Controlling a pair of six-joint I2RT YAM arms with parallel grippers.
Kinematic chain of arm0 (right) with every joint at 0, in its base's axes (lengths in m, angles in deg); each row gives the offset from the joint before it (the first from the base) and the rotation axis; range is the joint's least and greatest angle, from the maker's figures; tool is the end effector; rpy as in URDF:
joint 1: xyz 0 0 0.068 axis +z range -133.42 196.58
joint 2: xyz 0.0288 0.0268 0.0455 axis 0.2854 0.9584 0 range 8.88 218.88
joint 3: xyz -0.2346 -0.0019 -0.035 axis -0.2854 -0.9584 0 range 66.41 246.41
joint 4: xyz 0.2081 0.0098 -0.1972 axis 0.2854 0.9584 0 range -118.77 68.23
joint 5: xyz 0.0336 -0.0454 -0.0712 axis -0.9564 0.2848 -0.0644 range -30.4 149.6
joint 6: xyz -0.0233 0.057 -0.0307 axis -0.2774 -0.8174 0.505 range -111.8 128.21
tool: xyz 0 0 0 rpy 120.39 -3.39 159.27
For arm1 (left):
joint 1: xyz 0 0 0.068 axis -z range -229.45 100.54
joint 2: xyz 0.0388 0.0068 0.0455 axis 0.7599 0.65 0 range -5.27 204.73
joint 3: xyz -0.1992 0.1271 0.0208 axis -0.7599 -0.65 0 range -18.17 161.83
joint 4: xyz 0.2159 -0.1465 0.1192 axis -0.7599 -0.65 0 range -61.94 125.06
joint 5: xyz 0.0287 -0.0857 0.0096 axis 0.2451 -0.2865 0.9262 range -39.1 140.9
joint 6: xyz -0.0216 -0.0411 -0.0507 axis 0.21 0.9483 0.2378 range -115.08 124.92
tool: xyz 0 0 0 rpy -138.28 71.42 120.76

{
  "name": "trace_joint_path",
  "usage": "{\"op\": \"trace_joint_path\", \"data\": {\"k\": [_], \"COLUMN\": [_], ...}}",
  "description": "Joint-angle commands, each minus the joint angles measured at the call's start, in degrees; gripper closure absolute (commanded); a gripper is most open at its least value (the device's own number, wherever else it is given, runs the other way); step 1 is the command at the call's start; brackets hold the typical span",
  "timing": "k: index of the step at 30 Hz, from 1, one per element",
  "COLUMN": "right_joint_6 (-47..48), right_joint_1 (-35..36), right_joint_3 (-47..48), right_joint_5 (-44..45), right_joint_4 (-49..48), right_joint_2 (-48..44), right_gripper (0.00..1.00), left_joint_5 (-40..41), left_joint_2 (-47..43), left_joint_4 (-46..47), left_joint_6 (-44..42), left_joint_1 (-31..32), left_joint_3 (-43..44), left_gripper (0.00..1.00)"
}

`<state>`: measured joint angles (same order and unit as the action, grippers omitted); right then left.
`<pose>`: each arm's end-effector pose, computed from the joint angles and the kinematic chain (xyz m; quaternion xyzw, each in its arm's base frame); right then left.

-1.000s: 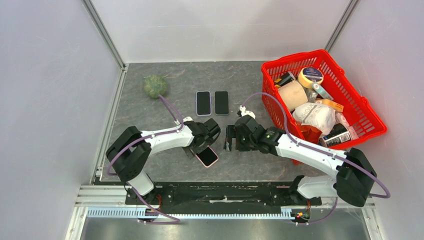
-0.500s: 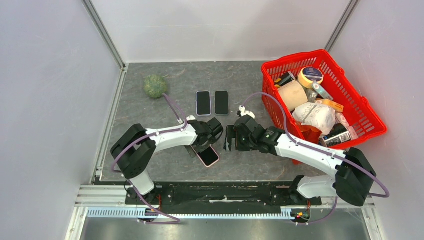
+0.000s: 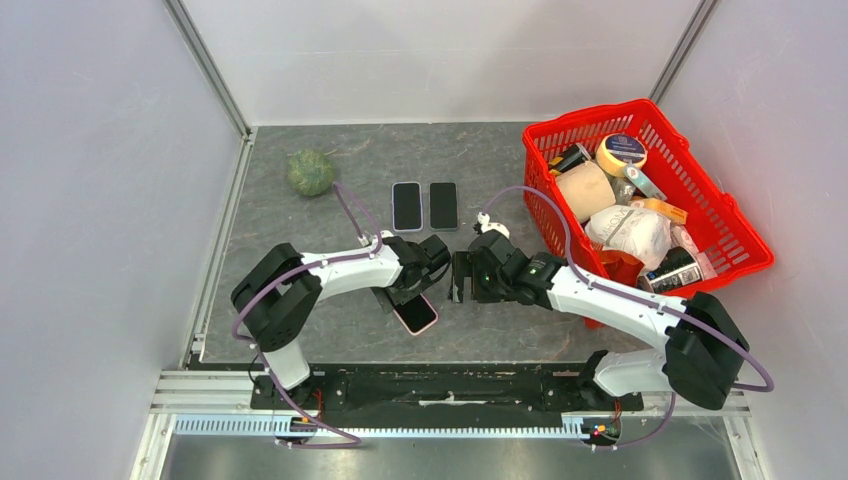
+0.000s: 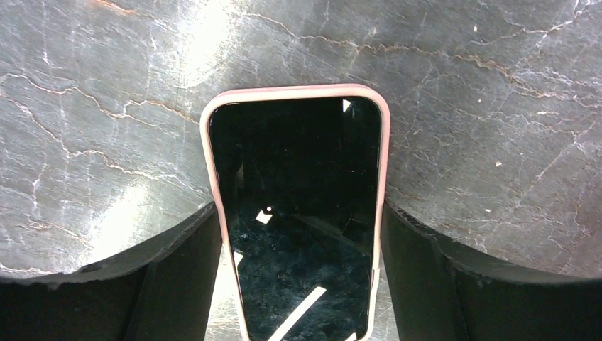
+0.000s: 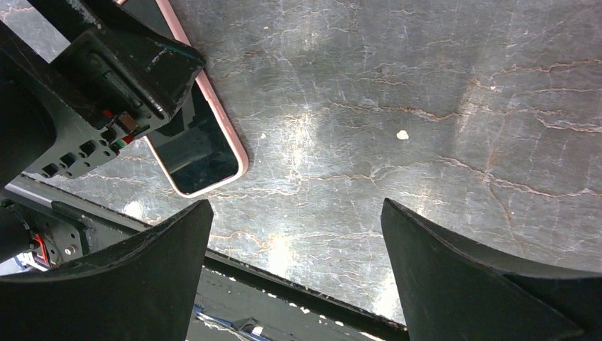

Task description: Put the phone into the phone case

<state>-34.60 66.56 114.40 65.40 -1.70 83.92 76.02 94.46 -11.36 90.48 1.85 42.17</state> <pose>0.2015 0.2312 0.1578 -0.0439 0.9493 0.1895 0.2470 0.2158 -0.2316 0.0871 -0.2948 0.9298 0.0466 0.2152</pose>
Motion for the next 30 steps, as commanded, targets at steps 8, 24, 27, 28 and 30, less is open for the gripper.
{"op": "trace_joint_path", "data": {"k": [8, 24, 27, 28, 30], "right_joint_6": [1.40, 2.99, 2.91, 2.83, 2.87], "right_joint_1": [-0.50, -1.10, -1.06, -1.11, -1.11], "right_joint_3": [-0.70, -1.01, -1.44, -1.49, -1.65], "right_joint_5": [-0.28, -2.55, -2.55, -2.51, -2.31], "right_joint_4": [-0.53, -0.49, 0.07, 0.30, 0.76], "right_joint_2": [-3.30, -3.37, -4.62, -5.09, -5.79], "right_gripper": [0.05, 0.05, 0.05, 0.05, 0.05], "left_joint_5": [0.69, -3.87, -6.07, -7.03, -9.11], "left_joint_2": [-4.85, 14.69, 19.35, 20.42, 22.58], "left_joint_4": [9.62, 14.64, 14.25, 14.48, 14.50], "left_joint_6": [-15.70, -60.17, -64.90, -66.42, -69.33], "left_joint_1": [-11.99, -30.73, -32.74, -33.00, -33.29], "left_joint_3": [-5.76, 26.77, 32.63, 34.07, 36.42], "left_gripper": [0.56, 0.61, 0.62, 0.62, 0.62]}}
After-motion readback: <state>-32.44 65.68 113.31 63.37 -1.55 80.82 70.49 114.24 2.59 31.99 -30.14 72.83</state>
